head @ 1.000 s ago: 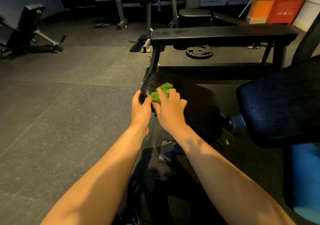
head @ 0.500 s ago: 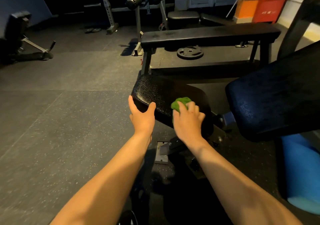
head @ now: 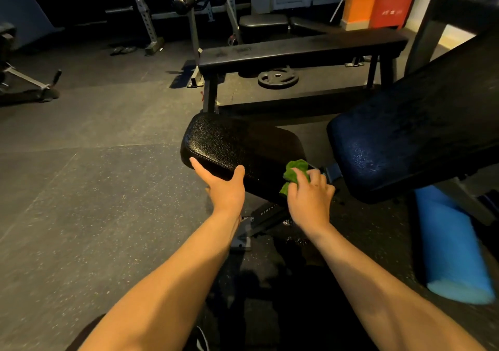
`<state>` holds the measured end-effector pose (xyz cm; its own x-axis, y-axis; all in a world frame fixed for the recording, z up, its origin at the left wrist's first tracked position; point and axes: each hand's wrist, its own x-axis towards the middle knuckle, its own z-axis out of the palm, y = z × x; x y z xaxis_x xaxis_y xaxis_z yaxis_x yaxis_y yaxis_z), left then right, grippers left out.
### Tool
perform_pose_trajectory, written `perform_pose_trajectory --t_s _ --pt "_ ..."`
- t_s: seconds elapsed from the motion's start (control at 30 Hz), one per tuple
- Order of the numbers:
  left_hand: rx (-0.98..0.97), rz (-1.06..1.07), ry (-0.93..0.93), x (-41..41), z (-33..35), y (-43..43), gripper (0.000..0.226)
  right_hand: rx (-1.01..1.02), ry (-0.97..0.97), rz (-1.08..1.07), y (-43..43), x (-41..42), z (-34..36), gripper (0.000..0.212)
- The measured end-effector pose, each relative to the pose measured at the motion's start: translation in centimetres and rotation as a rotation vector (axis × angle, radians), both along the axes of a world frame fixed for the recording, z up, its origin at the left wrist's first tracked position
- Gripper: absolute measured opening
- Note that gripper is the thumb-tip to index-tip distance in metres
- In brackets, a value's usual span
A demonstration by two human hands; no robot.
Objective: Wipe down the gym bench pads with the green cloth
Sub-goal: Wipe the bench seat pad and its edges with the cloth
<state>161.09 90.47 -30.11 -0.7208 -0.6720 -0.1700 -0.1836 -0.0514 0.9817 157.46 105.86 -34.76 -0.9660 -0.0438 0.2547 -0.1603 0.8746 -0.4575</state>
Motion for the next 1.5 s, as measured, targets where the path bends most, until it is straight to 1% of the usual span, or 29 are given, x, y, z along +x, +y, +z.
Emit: perform_pose_trajectory --t_s 0.07,0.13,0.27,0.37,0.43,0.5,0.57,0.67,0.73,0.8,0.87,0.93,1.0,1.03,1.07,1.13,1.17,1.2,1.3,1.37,1.43,1.5 --pt "0.017 -0.003 -0.005 -0.1 0.2 -0.2 0.111 -0.053 -0.053 -0.065 -0.5 0.0 0.1 0.043" --pt "0.034 -0.007 -0.002 -0.1 0.2 -0.3 0.111 -0.092 -0.064 -0.050 -2.4 0.1 1.1 0.043" --pt "0.052 -0.008 0.072 0.0 0.2 -0.3 0.109 -0.065 0.029 0.264 -7.2 -0.1 3.7 0.047" --pt "0.067 0.028 0.113 -0.1 -0.1 -0.1 0.108 -0.021 0.059 0.315 -7.0 -0.4 3.6 0.047" --pt "0.074 0.045 0.105 -0.2 0.0 0.3 0.106 0.006 0.058 0.230 -4.7 -0.4 2.2 0.046" --pt "0.075 0.059 0.082 -0.2 -0.1 0.4 0.105 -0.031 -0.003 0.069 -1.8 -0.5 0.6 0.044" --pt "0.069 0.062 0.058 -0.2 -0.1 0.5 0.105 -0.074 -0.067 -0.035 0.2 -0.7 -0.2 0.043" --pt "0.055 0.053 0.032 -0.2 0.0 0.4 0.105 -0.194 -0.183 -0.108 0.5 -1.7 0.1 0.043" --pt "0.054 0.047 0.047 -0.2 -0.1 0.4 0.106 -0.245 -0.210 -0.128 -0.6 -2.3 1.0 0.043" --pt "0.054 0.037 0.055 0.0 -0.3 0.1 0.107 -0.257 -0.202 -0.061 -2.4 -2.8 2.1 0.045" --pt "0.058 0.031 0.067 -0.1 -0.4 -0.5 0.111 -0.276 -0.169 0.085 -5.0 -3.6 3.5 0.047" --pt "0.040 0.033 0.041 -0.5 0.4 -1.1 0.116 -0.320 -0.166 0.253 -7.6 -4.4 5.0 0.049" --pt "-0.029 0.048 -0.011 -0.9 1.8 -1.7 0.115 -0.329 -0.181 0.403 -9.4 -4.9 5.9 0.053" --pt "-0.112 0.066 -0.041 -1.2 2.4 -2.2 0.113 -0.309 -0.197 0.463 -9.6 -5.1 6.1 0.054" --pt "-0.252 0.076 -0.079 -1.5 2.9 -3.0 0.113 -0.281 -0.210 0.501 -9.3 -5.3 6.0 0.056" --pt "-0.615 0.031 -0.172 -2.4 3.3 -4.7 0.108 -0.241 -0.208 0.494 -7.4 -6.2 5.2 0.057" --pt "-0.749 -0.015 -0.216 -2.8 3.2 -5.5 0.102 -0.242 -0.208 0.445 -6.1 -6.7 4.4 0.056" --pt "-0.822 -0.063 -0.254 -3.3 3.3 -6.0 0.094 -0.265 -0.208 0.369 -4.6 -7.2 3.5 0.056" --pt "-0.912 -0.113 -0.329 -4.3 3.7 -6.2 0.080 -0.367 -0.250 0.126 -0.9 -8.1 1.6 0.054" --pt "-0.972 -0.109 -0.339 -4.4 3.4 -6.1 0.075 -0.410 -0.328 0.032 -0.6 -8.2 1.7 0.055" --pt "-1.027 -0.107 -0.350 -4.3 3.0 -6.2 0.071 -0.436 -0.368 0.009 -2.0 -8.3 2.5 0.057" --pt "-1.071 -0.118 -0.361 -4.3 2.8 -6.3 0.069 -0.447 -0.342 0.085 -4.6 -8.6 3.9 0.054"
